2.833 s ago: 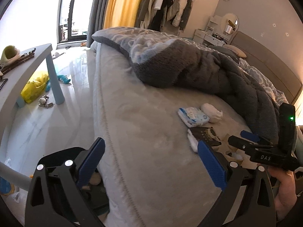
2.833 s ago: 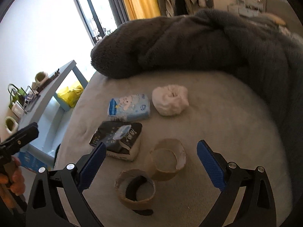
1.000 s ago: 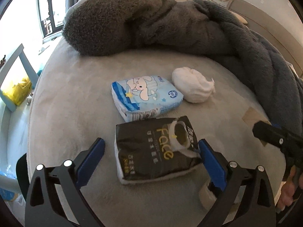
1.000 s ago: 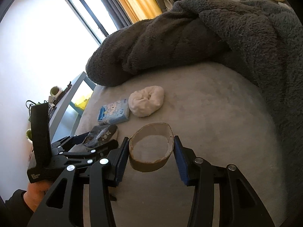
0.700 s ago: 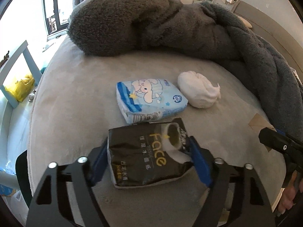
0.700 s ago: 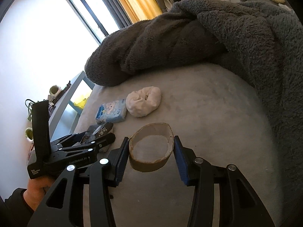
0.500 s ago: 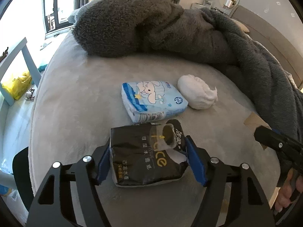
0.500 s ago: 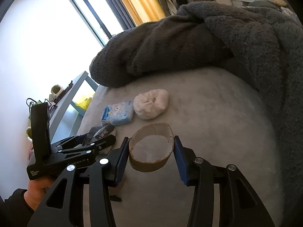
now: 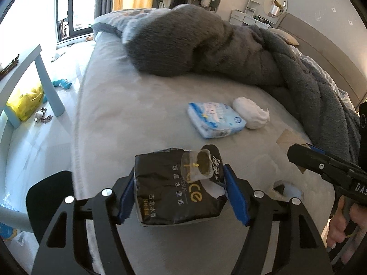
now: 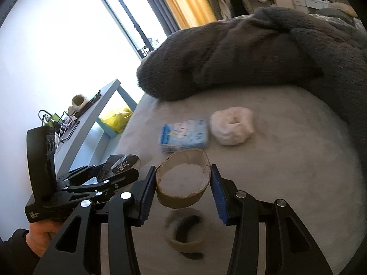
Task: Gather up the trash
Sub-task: 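Carry the tissue pack and tape roll over the green bin with both grippers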
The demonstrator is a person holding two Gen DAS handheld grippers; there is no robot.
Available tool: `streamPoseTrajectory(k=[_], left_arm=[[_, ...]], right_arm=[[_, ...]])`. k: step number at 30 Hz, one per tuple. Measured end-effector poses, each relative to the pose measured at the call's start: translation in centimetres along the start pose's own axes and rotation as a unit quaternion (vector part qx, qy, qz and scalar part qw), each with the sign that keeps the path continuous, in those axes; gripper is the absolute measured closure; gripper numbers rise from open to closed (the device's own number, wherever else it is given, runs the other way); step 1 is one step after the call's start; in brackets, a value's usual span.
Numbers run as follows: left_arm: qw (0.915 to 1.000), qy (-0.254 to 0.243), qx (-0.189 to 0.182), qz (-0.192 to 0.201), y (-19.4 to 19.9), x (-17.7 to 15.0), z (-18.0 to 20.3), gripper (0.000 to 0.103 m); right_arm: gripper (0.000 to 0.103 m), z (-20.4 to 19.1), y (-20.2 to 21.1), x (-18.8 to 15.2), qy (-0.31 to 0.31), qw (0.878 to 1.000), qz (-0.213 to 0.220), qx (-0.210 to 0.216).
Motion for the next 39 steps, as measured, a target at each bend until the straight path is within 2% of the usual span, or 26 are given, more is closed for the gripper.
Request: streamPoseTrajectory(k=[14,25,36,39], left_arm=[[0.9998,0.018,0.001,-0.002,3.4,-3.1,-7.1,0.031],[0.9981,0.058,0.015,-0.013,4.5,-5.8,-14.2,0.031],[0.9939,0.094,0.033,-0.048,3.7,-8.6,-20.8,0.031],[0.992,0.102,0.02,-0.072,2.8,-9.8,-22.0,0.031]], right_arm=[[0.056,-7.4,-3.4,0.2,0.037,0.999,-0.014,0.009],[0.056,-13.7,-6.5,0.6,0.073,0.997,-0.031,0.023],[0.056,-19.4,-9.8,1.2,0.104,0.993,-0.048,0.039],[0.056,-20.8,-10.5,1.3,0.113,0.991,-0.05,0.042]])
Point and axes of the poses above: each gripper's, at about its wrist camera, not at the fingertips, and y roughly against the way its jaws point, z to its right, x to its top, the point moved 10 cm from there along -y, roughly the way its jaws point, and after that the axes turned 14 degrees about -z, right-handed, at the moved point
